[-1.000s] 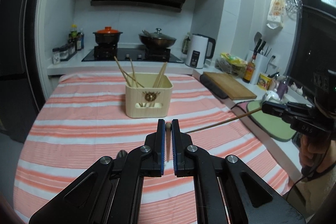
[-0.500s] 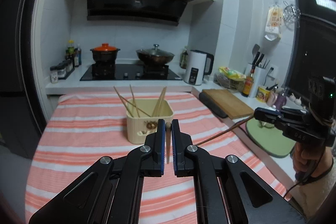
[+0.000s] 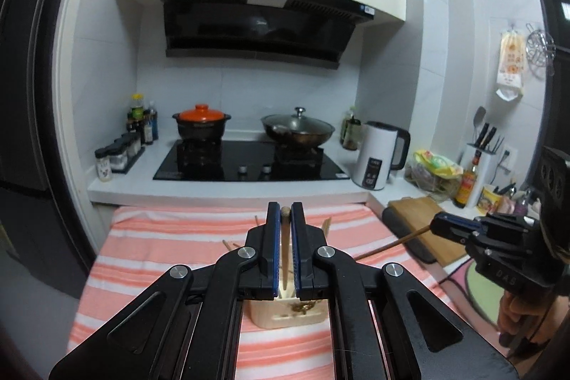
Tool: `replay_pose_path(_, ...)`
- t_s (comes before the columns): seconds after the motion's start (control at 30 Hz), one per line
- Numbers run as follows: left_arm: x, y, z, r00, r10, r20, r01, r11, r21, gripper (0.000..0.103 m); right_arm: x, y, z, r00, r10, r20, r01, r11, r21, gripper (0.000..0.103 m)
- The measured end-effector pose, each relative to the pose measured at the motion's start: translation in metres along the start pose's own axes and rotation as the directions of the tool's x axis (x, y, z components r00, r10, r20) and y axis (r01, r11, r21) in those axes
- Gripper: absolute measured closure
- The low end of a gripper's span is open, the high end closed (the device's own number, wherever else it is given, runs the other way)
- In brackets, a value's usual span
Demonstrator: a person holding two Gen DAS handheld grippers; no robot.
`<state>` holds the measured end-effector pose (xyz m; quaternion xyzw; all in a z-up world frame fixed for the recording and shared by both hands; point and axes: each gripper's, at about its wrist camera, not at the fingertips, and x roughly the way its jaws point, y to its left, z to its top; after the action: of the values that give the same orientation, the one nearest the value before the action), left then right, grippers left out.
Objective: Organize utensils
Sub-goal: 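Carry both held chopsticks over the cream box and lower them, then open both tools, dropping the chopsticks into the box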
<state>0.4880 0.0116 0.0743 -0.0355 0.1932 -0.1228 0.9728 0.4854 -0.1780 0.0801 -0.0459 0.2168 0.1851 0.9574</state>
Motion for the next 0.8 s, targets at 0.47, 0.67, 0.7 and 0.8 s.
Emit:
replay_pose_path(0.47, 0.127, 0.029, -0.047, 0.944, -0.069, -0.323, 0.032, 0.992, -0.119, 0.061, 0.153, -0.034, -0.027, 0.954, 0.102, -0.28, -0.044, 0.978, 0.204, 0.072)
replay_pose_path(0.67, 0.09, 0.036, -0.054, 0.945, -0.083, -0.317, 0.048, 0.992, -0.115, 0.023, 0.126, -0.016, -0.028, 0.983, 0.051, -0.176, -0.027, 0.99, 0.135, 0.043)
replay_pose_path(0.7, 0.081, 0.038, -0.057, 0.943, -0.081, -0.322, 0.05, 0.993, -0.105, 0.022, 0.117, -0.013, -0.029, 0.986, 0.043, -0.161, -0.023, 0.992, 0.126, 0.043)
replay_pose_path(0.8, 0.045, 0.044, -0.081, 0.939, -0.061, -0.338, 0.04, 0.997, -0.069, 0.013, 0.087, -0.006, -0.044, 0.99, 0.035, -0.135, -0.02, 0.994, 0.108, 0.041)
